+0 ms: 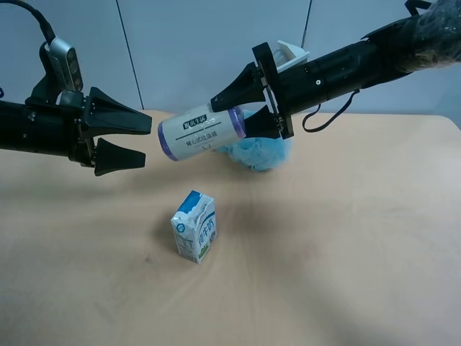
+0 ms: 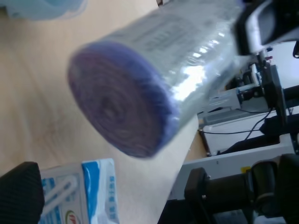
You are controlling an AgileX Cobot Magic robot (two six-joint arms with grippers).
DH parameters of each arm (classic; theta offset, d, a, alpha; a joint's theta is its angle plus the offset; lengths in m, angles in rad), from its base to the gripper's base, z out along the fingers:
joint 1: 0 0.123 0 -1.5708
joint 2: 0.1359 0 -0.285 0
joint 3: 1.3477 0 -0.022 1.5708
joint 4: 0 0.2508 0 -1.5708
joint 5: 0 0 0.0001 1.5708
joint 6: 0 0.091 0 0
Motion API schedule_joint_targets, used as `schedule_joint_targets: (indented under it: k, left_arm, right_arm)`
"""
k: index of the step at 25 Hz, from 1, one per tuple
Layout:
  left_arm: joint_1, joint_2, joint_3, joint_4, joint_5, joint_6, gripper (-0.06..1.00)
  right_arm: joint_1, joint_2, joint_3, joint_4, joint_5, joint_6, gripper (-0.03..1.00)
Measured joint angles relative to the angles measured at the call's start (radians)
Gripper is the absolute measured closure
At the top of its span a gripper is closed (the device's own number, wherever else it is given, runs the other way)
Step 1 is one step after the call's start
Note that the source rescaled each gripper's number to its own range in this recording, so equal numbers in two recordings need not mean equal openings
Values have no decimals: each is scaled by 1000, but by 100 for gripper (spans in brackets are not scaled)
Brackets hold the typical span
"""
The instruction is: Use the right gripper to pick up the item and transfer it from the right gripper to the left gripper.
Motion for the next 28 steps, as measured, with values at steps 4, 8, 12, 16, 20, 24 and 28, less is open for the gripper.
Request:
schedule_joint_targets:
  k: [4,8,12,16,20,24,28]
  left_arm:
    - [0,63,-42,-8,10,0,-6]
    - [0,98,-78,-27,11,0,-6]
    - [0,103,-102,-34,13,-7,-6]
    - [0,103,-105,-47,13,-40,-6]
    - [0,103,-105,-46,14,-81,-6]
    - [-18,103,-105,-46,15,-107,-6]
    - [-91,103,-128,-45,15,-110,-6]
  right_arm:
    - [0,-5,0,17,-1,0,97]
    - [0,-25,0,35,-1,5,97]
    - [6,-30,0,40,-1,8,97]
    - [31,-30,0,41,-1,-10,97]
    - [37,-30,0,43,-2,-27,97]
    - [37,-30,0,45,-2,-50,97]
    - [37,-30,0,48,-2,-56,97]
